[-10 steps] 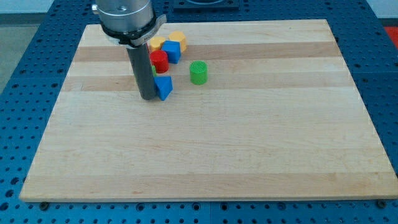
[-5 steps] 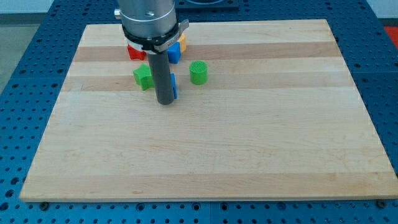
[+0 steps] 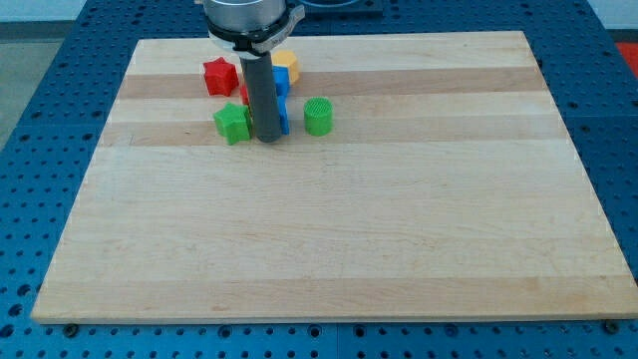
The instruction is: Slide the blue triangle closer to the red circle
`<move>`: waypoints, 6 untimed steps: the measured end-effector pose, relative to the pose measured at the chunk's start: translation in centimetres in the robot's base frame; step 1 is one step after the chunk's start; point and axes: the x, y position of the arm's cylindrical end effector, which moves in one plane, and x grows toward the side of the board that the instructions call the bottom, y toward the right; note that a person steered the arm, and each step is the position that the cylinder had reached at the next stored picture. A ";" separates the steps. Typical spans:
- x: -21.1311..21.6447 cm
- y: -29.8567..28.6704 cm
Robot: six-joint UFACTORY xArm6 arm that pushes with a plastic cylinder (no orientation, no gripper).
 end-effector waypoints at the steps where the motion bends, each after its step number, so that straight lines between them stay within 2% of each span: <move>1: -0.5 0.0; 6: -1.5 2.0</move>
